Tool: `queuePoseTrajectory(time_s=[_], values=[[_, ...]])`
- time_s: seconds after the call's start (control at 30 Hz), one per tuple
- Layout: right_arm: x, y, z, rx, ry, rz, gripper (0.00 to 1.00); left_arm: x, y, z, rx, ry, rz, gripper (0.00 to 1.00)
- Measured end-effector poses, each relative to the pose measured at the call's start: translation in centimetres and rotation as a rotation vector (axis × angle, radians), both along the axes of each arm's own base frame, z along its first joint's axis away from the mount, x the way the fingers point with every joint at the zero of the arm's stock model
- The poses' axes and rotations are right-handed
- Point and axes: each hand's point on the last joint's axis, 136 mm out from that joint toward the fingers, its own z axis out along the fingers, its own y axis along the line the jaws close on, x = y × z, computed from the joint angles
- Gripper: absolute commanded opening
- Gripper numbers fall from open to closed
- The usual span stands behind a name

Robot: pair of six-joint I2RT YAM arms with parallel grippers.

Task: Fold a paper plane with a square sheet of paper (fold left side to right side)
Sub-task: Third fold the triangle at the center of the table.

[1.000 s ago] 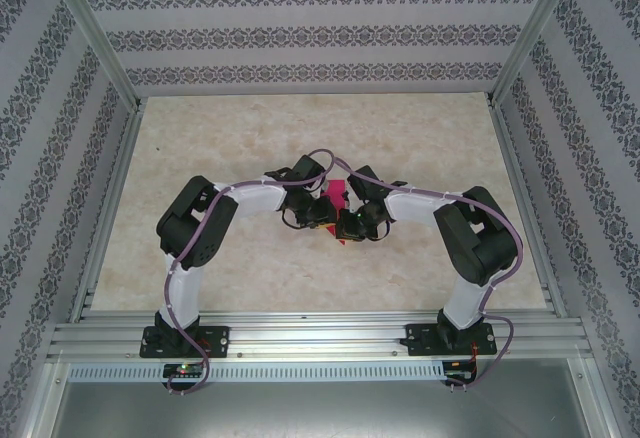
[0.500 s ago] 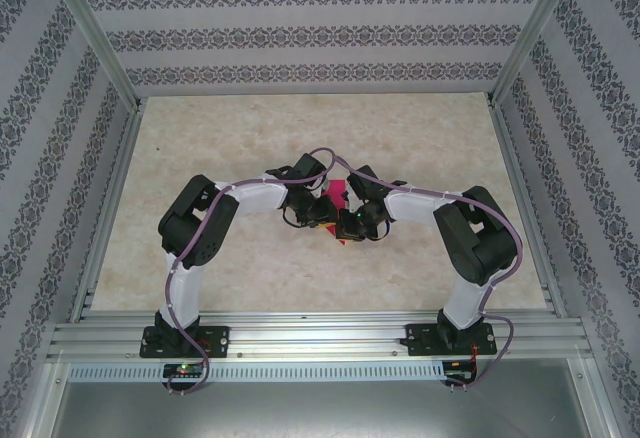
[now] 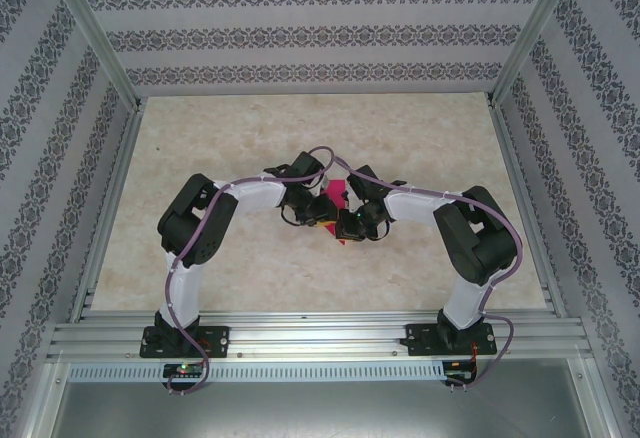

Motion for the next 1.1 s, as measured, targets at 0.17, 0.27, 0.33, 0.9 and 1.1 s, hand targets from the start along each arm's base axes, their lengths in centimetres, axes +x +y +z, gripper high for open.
queuePoseTrajectory(time_s=[0.17, 0.27, 0.33, 0.9, 1.1], values=[[0.0, 0.0, 0.0, -0.001, 0.001, 0.0, 0.11, 1.8, 1.3, 0.1, 0.001, -0.013, 0.038, 0.26], [0.0, 0.0, 0.0, -0.001, 0.001, 0.0, 0.11, 2.8, 2.0, 0.1, 0.015, -0.026, 0.057, 0.26], [0.0, 0.0, 0.0, -0.001, 0.001, 0.0, 0.11, 3.4, 2.5, 0.1, 0.023, -0.033, 0.067, 0.26], [0.0, -0.3, 0.2, -0.012, -0.011, 0.0, 0.12, 6.8, 6.3, 0.7, 0.074, -0.074, 0.131, 0.36], [-0.2, -1.3, 0.4, -0.056, -0.034, -0.008, 0.16, 7.6, 7.7, 3.5, 0.077, -0.127, 0.163, 0.47]])
